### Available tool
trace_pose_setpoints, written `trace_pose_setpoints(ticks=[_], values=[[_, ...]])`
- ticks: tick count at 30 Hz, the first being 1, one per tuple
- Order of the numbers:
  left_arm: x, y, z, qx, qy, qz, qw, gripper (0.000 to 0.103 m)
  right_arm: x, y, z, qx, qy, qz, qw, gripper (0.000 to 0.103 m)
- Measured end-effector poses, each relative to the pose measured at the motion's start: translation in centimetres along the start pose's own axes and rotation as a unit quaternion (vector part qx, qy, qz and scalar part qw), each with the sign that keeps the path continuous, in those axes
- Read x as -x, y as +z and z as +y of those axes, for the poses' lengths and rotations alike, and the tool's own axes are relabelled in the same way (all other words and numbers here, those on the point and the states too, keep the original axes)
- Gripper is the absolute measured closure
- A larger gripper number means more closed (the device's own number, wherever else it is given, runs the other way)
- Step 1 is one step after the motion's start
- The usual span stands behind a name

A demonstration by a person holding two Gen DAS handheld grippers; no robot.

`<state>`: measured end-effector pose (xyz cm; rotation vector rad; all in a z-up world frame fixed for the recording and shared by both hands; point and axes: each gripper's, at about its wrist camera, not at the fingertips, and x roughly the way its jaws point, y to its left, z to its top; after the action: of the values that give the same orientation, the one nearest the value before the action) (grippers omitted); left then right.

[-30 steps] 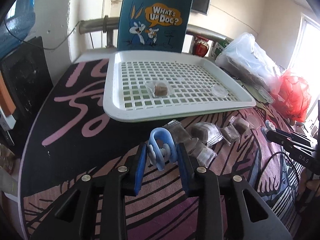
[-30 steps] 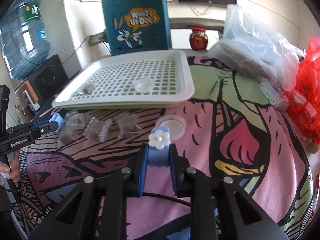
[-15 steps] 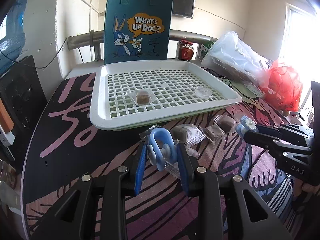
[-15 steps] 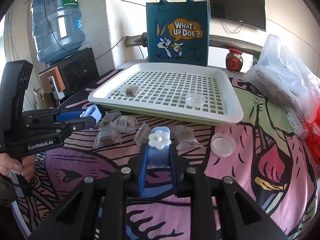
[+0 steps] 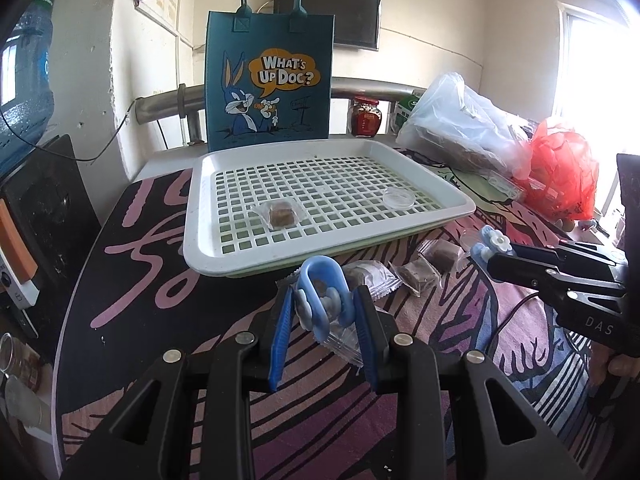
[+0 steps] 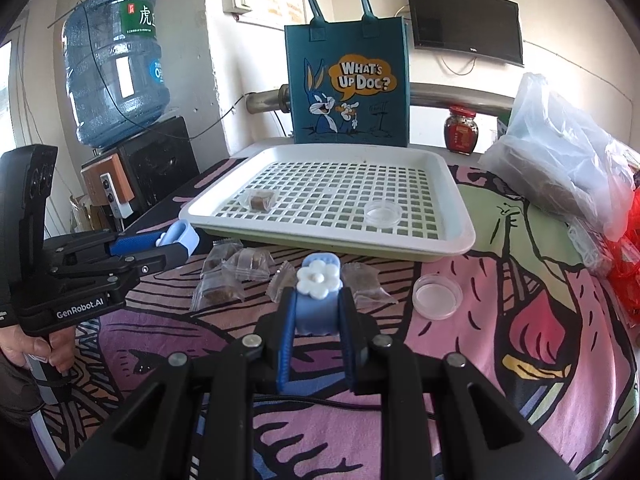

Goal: Organize objects

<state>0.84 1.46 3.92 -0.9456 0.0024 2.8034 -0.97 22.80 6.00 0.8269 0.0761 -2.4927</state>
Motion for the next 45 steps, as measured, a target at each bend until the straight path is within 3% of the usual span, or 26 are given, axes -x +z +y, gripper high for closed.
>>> trace_pose_setpoints(ticks=[11, 45], values=[[0.24, -0.06, -0.24, -0.004, 0.002, -0.006, 1.0, 0.073, 0.65, 0.0, 0.45, 0.011, -0.006, -0.017, 1.0, 0.083], [0.46, -0.09, -0.08, 0.0, -0.002, -0.01, 0.9999, 0.073, 0.71, -0.18, 0.51, 0.01, -0.004, -0.017, 1.0, 0.083]])
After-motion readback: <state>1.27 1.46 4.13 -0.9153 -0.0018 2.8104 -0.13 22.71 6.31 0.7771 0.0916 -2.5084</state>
